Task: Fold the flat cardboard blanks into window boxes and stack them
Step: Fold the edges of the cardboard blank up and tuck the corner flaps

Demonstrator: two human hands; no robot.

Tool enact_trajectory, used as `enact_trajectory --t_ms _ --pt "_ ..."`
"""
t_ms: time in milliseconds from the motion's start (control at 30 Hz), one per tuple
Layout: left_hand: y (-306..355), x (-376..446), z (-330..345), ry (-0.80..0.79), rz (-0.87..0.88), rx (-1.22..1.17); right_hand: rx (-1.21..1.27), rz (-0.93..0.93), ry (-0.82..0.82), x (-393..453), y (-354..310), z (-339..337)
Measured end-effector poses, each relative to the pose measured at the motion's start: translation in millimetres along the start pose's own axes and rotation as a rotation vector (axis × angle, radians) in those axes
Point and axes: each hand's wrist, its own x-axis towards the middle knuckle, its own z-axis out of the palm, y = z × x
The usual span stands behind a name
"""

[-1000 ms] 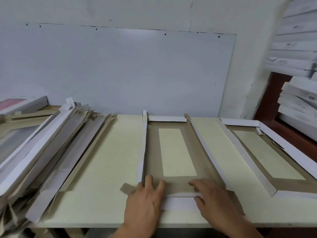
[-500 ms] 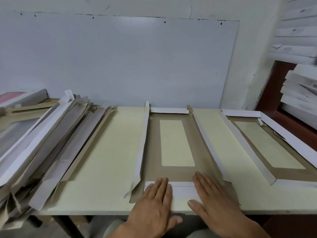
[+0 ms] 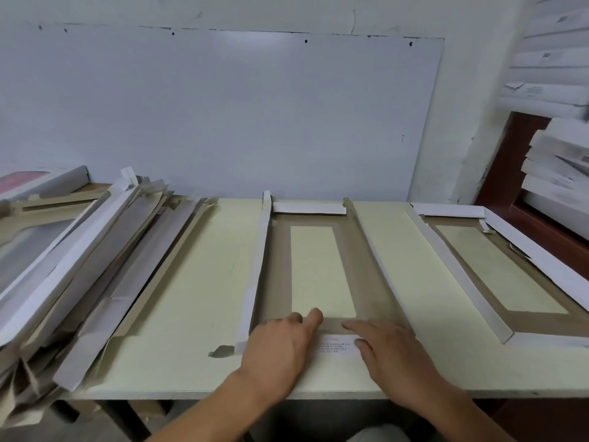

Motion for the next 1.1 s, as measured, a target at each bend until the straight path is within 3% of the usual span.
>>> enact_trajectory --t_ms 133,300,433,500,600,667,733,767,867,967,1100 --pt "15 -11 22 0.096 0.174 0.084 -0.174 -0.141 -0.079 9 -16 16" --pt "13 -27 32 -0.072 0.119 0.162 -0.148 -0.082 -0.343 0 -11 26" --pt "4 -32 22 -0.289 0.051 0.204 -0.169 0.023 -0.379 -6 7 14" --pt "2 -33 18 -0.301 0.073 0.238 -0.172 0.045 -0.354 -9 14 14" --pt "-12 -45 10 -0.115 0.092 0.084 -0.203 0.074 -0.308 -11 16 16" --pt "-36 -51 7 0.208 0.207 -0.168 -0.177 0.091 -0.253 -7 15 13" --pt "-72 -56 2 0.393 0.142 -0.466 -0.08 0.098 -0.173 1 14 4" --pt "-91 -57 -3 0.407 0.043 -0.572 -0.002 0.107 -0.152 7 13 -2" --pt "-129 -55 -10 0.164 -0.083 -0.592 0.159 0.077 -0.281 25 0 -15" --pt "-137 -43 -4 -0.125 0.109 -0.516 0.075 -0.023 -0.429 43 -20 -16" --pt "-128 -32 7 -0.259 0.285 -0.508 0.156 -0.075 -0.531 48 -42 -15"
